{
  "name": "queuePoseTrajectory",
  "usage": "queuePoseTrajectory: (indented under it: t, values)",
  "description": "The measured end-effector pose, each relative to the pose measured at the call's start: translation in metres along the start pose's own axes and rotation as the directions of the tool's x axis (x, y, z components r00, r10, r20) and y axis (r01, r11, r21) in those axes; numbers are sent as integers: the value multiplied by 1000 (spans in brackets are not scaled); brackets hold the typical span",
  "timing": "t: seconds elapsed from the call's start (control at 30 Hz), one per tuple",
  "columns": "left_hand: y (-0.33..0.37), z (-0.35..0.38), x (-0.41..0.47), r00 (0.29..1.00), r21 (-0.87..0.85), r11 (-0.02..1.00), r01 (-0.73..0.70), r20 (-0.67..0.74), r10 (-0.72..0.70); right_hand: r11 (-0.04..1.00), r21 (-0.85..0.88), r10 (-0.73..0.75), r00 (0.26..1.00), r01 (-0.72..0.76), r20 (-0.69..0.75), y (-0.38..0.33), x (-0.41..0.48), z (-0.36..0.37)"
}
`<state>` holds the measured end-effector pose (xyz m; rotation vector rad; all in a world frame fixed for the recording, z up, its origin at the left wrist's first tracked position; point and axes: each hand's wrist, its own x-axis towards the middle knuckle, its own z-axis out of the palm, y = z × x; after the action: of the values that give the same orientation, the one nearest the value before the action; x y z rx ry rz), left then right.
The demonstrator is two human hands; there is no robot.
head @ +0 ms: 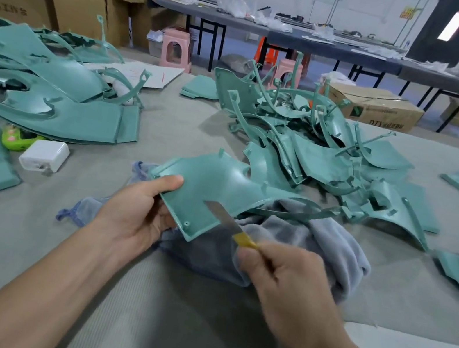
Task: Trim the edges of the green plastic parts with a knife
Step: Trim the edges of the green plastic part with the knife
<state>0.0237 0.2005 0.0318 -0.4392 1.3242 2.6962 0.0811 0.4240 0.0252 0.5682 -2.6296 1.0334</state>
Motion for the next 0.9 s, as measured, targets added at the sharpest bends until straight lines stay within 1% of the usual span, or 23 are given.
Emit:
queuePoseTrajectory:
  t: [0.03,0.07,0.13,0.17,0.2,0.23,0.3,0.37,0.4,0.47,0.5,0.53,0.57,0.63,0.67,0.7,0.73,0.8,0.87,0.9]
  values:
    - [2,-1,0,1000,-26,1000,-1,17,2,999,4,49,997,-49,-65,6,4,-2]
    - [5,-3,0,1000,-54,999,-7,26,8,991,21,137,978,-136,-160,14,9,-7]
    - [13,-8,0,999,-85,996,-9,32,11,936,19,339,884,-352,-321,30,20,-20]
    - [17,-11,0,999,-93,996,-8,40,12,912,15,386,846,-409,-367,38,21,-24]
    - [20,-13,-1,999,-98,995,-12,46,16,906,22,398,831,-424,-390,41,21,-24]
    - [23,-14,-1,999,-96,995,-17,50,22,913,59,394,833,-404,-388,41,18,-22]
    - [26,-14,-3,998,-75,997,-31,46,35,939,209,329,887,-271,-325,26,10,-16]
    - [26,-14,-5,998,-52,998,-43,45,46,946,309,176,956,-98,-233,6,2,-8]
    - [25,-13,-5,998,-44,998,-44,53,46,948,316,107,978,-45,-181,-2,0,-3]
    - [23,-14,-8,995,-37,999,-23,96,27,977,214,46,994,-24,-100,-6,-1,4]
    - [24,-14,-9,992,-38,999,-12,124,16,983,177,67,992,-48,-102,-3,1,5]
    - [25,-14,-11,990,-42,999,-11,140,16,980,165,134,981,-110,-142,4,4,2]
    - [27,-15,-11,990,-50,999,-19,140,26,967,149,237,948,-208,-214,12,8,-3]
    - [33,-19,-12,992,-79,996,-39,114,48,891,118,449,814,-438,-368,29,15,-17]
    - [35,-21,-12,994,-97,994,-46,91,55,861,139,500,762,-490,-412,36,14,-20]
    - [36,-22,-12,996,-106,993,-52,69,60,858,181,510,751,-481,-419,38,12,-21]
    - [37,-22,-11,996,-102,993,-60,55,66,873,239,487,775,-425,-402,36,10,-19]
    - [37,-22,-9,996,-85,993,-82,36,85,903,332,388,852,-274,-351,18,4,-11]
    - [35,-19,-9,994,-72,993,-98,35,100,920,371,243,927,-127,-286,-3,0,-4]
    - [34,-17,-9,994,-63,993,-102,40,105,929,361,177,956,-83,-235,-11,-1,-1]
